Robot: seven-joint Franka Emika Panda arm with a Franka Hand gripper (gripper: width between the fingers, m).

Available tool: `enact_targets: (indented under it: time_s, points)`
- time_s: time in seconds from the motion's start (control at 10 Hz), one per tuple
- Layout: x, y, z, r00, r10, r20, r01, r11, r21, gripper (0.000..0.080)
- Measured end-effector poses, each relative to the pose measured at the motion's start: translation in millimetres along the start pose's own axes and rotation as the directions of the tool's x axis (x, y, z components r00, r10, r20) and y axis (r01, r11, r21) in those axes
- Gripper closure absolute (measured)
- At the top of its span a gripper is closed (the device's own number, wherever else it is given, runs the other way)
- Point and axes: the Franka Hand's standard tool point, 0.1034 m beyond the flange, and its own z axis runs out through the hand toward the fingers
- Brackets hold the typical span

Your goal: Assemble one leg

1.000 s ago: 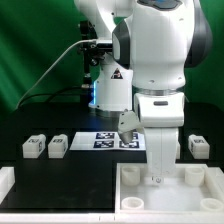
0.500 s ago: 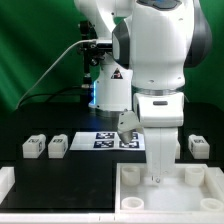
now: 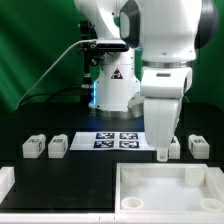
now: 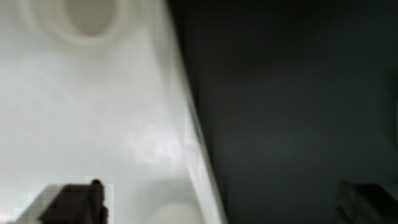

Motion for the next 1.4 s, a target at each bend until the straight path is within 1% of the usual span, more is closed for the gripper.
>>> enact_targets:
  time_s: [0.1, 0.2, 0.3, 0.4, 0.5, 0.6, 0.7, 0.8, 1.0, 1.1, 1.2, 1.3, 1.4]
  points:
    - [6.1, -7.1, -1.6, 0.994, 0.108, -0.005, -0.108, 0.994, 0.005, 0.0150]
    - [3.3, -5.3, 0.5, 0.986, 0.166, -0.004, -0.166, 0.986, 0.010, 0.0150]
    - [3.0, -5.4, 1.1, 0.956, 0.295, -0.005, -0.295, 0.955, 0.015, 0.0150]
    - [4.1, -6.4, 1.2, 0.925, 0.381, -0.005, -0.380, 0.925, 0.019, 0.0150]
    - [4.9, -7.7, 1.5, 0.908, 0.419, -0.005, -0.419, 0.908, 0.023, 0.0150]
    - [9.8, -17.9, 3.0, 0.824, 0.566, 0.002, -0.566, 0.824, 0.042, 0.0150]
    - [17.0, -28.2, 4.0, 0.766, 0.642, 0.009, -0.642, 0.765, 0.054, 0.0150]
    - [23.3, -34.5, 5.2, 0.672, 0.741, 0.018, -0.740, 0.670, 0.062, 0.0150]
    - [38.4, -46.7, 9.9, 0.464, 0.885, 0.040, -0.885, 0.461, 0.062, 0.0150]
    - [36.6, -45.1, 9.8, 0.520, 0.854, 0.035, -0.854, 0.517, 0.064, 0.0150]
    - [35.4, -45.4, 10.4, 0.519, 0.854, 0.041, -0.854, 0.516, 0.063, 0.0150]
    - [34.7, -48.4, 11.1, 0.504, 0.860, 0.073, -0.863, 0.501, 0.064, 0.0150]
    - [36.0, -54.4, 14.1, 0.451, 0.888, 0.089, -0.892, 0.446, 0.078, 0.0150]
